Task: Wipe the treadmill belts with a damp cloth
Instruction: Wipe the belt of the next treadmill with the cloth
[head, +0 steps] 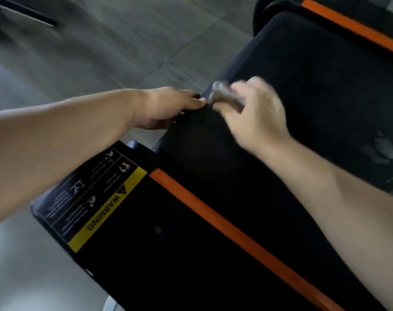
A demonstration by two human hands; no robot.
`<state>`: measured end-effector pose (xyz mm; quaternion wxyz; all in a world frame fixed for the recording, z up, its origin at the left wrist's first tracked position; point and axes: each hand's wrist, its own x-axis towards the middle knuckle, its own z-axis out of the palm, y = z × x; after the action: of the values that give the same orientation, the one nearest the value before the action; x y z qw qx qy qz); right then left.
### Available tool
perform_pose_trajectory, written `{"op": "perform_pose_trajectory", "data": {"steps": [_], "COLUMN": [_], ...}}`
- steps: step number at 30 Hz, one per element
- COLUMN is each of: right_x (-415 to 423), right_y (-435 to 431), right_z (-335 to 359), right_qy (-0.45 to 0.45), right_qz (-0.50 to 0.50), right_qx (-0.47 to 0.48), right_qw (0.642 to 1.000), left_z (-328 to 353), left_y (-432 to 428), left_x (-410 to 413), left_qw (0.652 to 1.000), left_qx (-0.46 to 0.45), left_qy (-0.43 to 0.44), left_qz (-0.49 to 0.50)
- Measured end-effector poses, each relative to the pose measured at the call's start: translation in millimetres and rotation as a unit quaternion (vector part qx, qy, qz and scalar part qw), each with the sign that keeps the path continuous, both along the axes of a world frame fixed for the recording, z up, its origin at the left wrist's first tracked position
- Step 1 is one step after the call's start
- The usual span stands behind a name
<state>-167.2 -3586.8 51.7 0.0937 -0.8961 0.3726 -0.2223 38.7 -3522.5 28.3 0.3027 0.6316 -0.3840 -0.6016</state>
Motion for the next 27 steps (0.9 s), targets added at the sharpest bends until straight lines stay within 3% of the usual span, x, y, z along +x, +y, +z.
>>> {"op": "perform_pose_trajectory", "data": {"steps": [3,9,16,18,21,22,27], "right_x": [-13,25,-10,-13,-6,-2,2], "right_y": [21,-57,22,2,-26,-20,46], "right_z": [3,2,9,8,6,5,4], "right_qy": [0.002,0.017,0.017,0.018,0.001,-0.007,0.023], "right_qz": [0.128,-0.092,0.150,0.112,-0.056,-0.069,0.201], "right_qx": [0.037,0.000,0.079,0.057,0.034,0.031,0.090], "right_qw": [0.991,0.996,0.985,0.992,0.998,0.997,0.975], "left_z": [-5,-16,-20,-22,-25,-24,-23], "left_y": [-3,-11,-39,-45,-50,-49,-46], "left_x": [7,7,-7,-11,-11,-11,-20], "left_qw": [0.998,0.998,0.997,0.997,0.996,0.995,0.987], "left_qx": [0.007,0.004,-0.033,-0.039,-0.031,-0.033,-0.010], "left_qy": [0.066,0.056,0.052,0.058,0.066,0.077,0.147], "left_qz": [0.011,0.020,0.039,0.040,0.041,0.047,0.069]}}
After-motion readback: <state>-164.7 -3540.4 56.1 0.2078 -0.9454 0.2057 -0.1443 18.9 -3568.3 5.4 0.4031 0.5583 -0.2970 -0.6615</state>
